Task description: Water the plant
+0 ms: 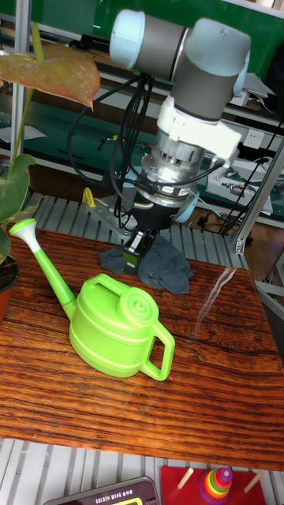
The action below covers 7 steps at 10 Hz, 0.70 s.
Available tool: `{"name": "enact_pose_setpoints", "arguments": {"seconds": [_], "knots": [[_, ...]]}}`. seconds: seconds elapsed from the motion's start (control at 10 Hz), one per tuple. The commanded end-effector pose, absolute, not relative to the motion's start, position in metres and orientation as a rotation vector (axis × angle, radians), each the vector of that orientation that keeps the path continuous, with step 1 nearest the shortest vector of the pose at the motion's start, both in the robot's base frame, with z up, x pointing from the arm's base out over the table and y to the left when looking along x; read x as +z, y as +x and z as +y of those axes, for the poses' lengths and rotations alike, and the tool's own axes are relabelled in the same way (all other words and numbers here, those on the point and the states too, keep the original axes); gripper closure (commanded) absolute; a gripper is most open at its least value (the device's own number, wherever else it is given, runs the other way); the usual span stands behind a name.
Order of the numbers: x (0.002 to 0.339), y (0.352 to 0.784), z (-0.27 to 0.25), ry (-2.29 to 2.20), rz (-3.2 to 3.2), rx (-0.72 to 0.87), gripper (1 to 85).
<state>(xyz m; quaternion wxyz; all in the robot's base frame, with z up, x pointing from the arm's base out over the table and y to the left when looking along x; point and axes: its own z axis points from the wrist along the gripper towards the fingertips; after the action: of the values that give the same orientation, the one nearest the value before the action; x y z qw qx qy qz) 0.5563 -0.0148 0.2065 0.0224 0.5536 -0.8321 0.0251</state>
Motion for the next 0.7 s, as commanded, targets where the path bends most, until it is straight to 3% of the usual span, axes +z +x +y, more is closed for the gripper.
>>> {"name": "enact_pose_setpoints", "arguments": {"seconds": [0.0,0.2,0.6], "knots": [[0.1975,0.5492,-0.0174,1.713,-2.585,0.021,59.0],[0.1973,0.5476,-0.0212,1.697,-2.587,0.025,48.3],[0.1956,0.5441,-0.0165,1.671,-2.607,-0.014,39.0]]}}
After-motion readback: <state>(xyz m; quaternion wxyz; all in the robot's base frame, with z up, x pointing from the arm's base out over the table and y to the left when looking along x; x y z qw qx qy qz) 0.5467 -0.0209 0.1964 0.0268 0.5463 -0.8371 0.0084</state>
